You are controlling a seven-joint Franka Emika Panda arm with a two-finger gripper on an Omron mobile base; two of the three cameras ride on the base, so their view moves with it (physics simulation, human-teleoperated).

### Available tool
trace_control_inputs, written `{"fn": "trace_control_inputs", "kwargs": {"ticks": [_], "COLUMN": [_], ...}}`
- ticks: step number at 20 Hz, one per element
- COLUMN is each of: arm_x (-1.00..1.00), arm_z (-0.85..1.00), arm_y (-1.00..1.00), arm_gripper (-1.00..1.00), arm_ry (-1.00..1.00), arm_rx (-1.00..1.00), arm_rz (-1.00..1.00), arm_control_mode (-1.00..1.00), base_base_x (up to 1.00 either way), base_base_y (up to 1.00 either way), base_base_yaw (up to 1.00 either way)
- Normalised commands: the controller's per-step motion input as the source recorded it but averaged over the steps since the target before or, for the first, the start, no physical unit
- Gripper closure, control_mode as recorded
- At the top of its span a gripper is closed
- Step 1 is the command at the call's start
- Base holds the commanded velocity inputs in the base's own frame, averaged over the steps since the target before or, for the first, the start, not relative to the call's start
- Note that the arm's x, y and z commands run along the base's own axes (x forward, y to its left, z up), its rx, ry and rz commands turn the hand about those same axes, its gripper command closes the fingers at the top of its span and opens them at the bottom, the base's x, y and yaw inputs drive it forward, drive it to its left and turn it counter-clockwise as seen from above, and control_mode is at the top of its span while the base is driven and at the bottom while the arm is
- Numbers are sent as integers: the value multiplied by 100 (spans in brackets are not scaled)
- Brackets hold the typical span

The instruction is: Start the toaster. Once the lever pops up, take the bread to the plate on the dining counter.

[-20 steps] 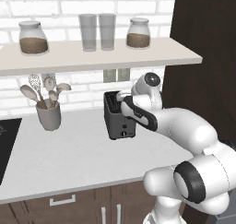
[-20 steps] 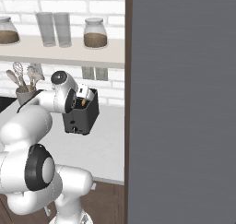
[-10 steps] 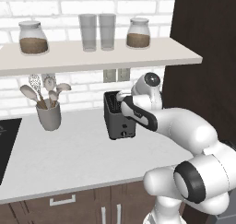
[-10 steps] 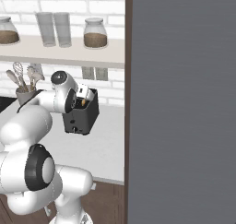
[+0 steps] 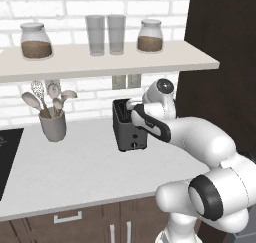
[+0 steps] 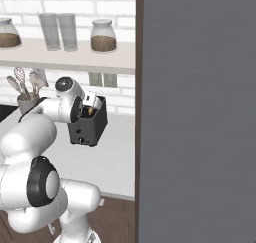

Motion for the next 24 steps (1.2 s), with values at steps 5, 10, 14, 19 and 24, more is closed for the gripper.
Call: {"fn": "trace_control_inputs", "kwargs": {"ticks": [5, 10, 14, 19, 24], "arm_x": [0, 0, 0, 0, 0], "arm_z": [0, 0, 0, 0, 0], "arm_y": [0, 0, 0, 0, 0], "arm_gripper": [-100, -100, -100, -100, -100], "arm_ry": [0, 0, 0, 0, 0], "arm_rx": [0, 0, 0, 0, 0], "arm_rz": [0, 0, 0, 0, 0], "arm_control_mode": [-100, -100, -100, -100, -100], "base_base_x": [0, 0, 0, 0, 0], "base_base_y": [0, 0, 0, 0, 0], "base_base_yaw": [0, 0, 0, 0, 0]}}
